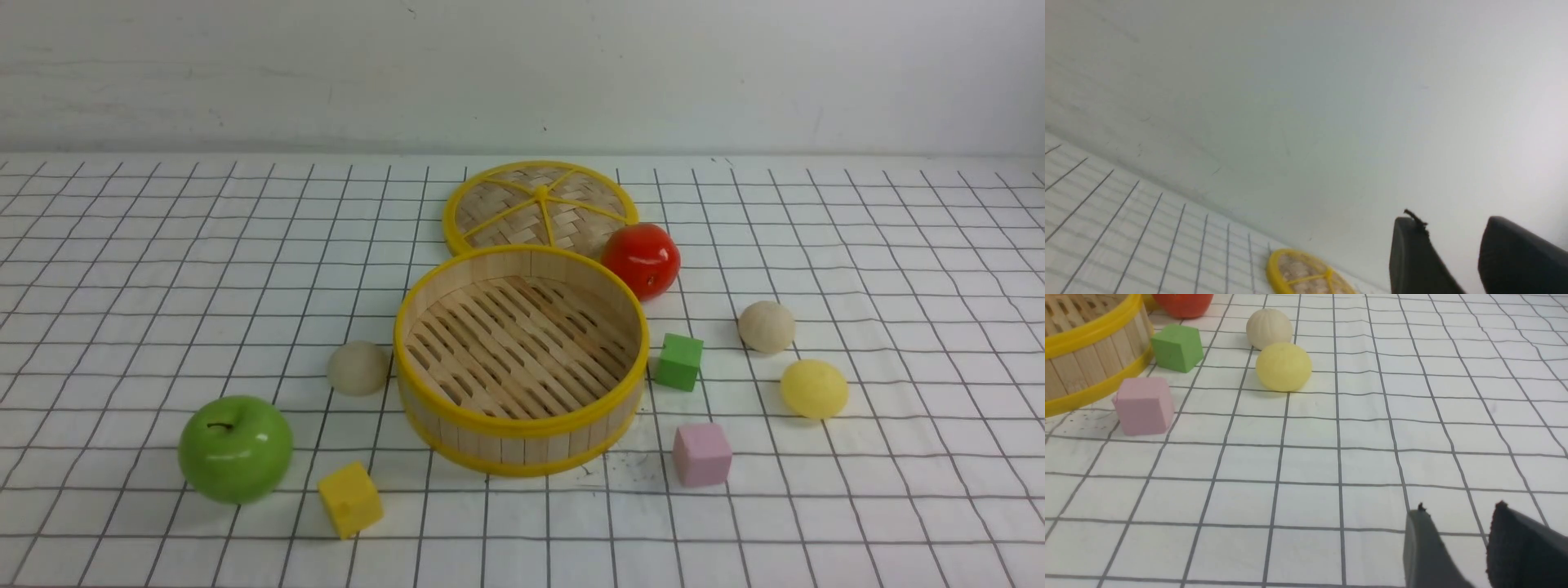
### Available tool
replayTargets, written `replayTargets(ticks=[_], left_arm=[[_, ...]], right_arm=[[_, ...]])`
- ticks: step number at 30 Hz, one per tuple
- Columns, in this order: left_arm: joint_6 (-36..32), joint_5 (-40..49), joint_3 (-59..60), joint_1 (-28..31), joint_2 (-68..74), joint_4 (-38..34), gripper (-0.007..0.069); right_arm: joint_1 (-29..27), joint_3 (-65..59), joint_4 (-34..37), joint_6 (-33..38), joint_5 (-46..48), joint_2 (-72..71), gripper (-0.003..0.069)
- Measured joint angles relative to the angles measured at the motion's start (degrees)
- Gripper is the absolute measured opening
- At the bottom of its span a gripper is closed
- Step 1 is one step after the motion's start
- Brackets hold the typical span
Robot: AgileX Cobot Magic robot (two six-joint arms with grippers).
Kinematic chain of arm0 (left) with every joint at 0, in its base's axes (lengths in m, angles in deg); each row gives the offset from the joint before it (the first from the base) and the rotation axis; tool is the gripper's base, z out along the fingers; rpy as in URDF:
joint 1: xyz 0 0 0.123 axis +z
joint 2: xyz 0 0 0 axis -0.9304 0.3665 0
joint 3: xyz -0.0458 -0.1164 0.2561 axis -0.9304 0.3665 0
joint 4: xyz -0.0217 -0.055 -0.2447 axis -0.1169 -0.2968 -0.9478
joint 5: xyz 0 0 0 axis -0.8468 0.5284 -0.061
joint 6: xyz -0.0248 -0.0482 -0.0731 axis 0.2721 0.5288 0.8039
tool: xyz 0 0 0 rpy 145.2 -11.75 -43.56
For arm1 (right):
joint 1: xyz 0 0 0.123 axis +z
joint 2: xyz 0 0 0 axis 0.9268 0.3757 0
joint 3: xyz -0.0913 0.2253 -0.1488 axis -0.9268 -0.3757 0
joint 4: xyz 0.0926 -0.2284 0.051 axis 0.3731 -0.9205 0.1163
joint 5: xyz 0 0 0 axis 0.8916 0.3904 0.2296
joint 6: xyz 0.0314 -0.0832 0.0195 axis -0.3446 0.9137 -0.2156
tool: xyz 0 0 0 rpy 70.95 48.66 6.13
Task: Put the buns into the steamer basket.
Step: Use the left arm to grab a steamed stuffed bun
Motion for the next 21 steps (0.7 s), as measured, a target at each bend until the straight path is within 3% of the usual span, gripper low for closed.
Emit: replayTargets(ticks=[11, 15, 21], left_arm=[[-0.18, 24.04, -26.31, 0.00, 23.46, 6.27, 0.0238], [-0.38, 28.06, -26.66, 0.00, 31.55, 7.34, 0.0238], [-0.40, 25.15, -26.77, 0.00, 43.30, 8.22, 0.0238]], right_arm=[[0.00, 0.00, 0.00, 0.00, 0.00, 0.00, 0.0241], [0.00, 0.00, -0.05, 0.00, 0.00, 0.00, 0.0241], [0.00, 0.00, -0.05, 0.00, 0.00, 0.00, 0.0241]])
